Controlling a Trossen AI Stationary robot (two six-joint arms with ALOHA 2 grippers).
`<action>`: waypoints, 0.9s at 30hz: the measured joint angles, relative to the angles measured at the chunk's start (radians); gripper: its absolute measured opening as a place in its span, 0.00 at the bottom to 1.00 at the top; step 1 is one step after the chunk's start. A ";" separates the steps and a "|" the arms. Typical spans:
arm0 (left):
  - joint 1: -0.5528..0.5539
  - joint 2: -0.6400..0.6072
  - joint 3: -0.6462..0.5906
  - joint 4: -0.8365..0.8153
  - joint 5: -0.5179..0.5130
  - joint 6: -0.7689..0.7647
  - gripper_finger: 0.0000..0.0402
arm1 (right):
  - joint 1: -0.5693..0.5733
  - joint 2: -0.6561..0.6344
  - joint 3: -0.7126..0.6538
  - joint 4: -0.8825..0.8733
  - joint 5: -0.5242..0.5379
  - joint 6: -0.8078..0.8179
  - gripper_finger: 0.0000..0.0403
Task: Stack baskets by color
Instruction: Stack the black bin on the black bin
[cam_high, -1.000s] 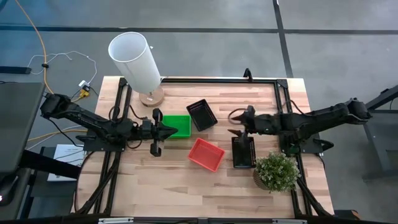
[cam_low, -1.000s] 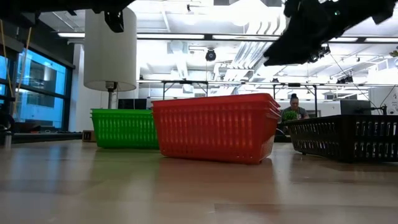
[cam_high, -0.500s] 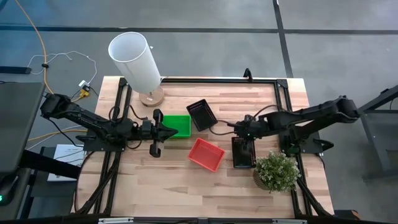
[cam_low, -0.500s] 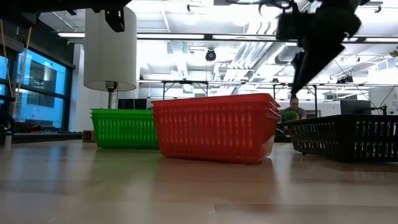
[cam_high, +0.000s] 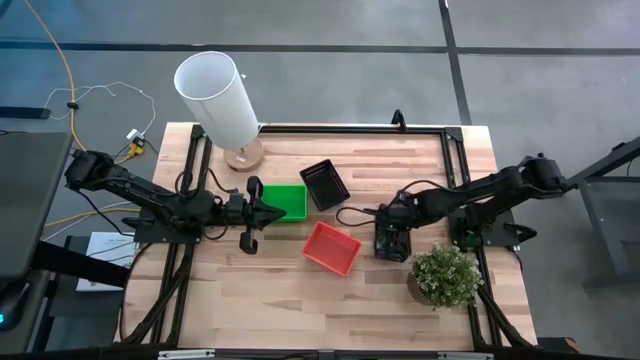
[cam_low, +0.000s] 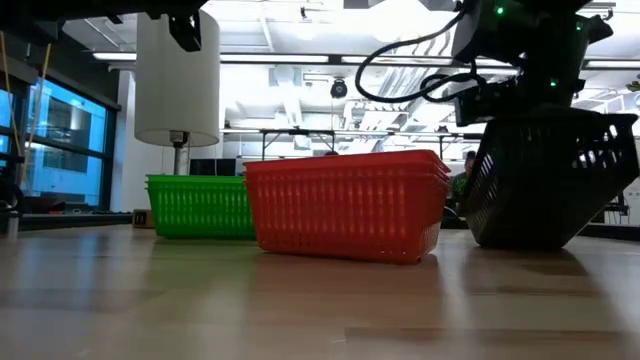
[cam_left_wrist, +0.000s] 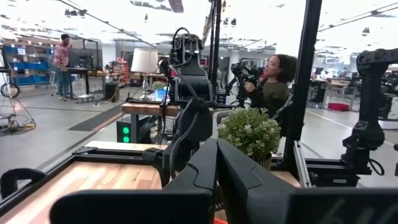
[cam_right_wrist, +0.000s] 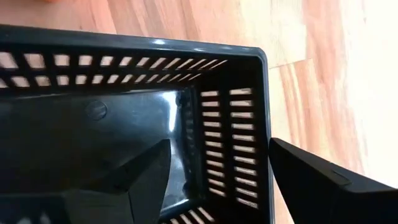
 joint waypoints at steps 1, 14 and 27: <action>0.000 0.000 0.000 0.000 0.000 0.000 0.00 | 0.000 0.003 0.000 0.003 -0.003 0.000 0.64; 0.000 0.000 0.000 -0.004 0.000 0.000 0.00 | 0.000 -0.012 0.045 -0.001 -0.008 -0.045 0.64; 0.000 0.000 0.000 -0.036 0.021 -0.030 0.00 | 0.000 0.010 0.038 -0.018 -0.006 -0.078 0.64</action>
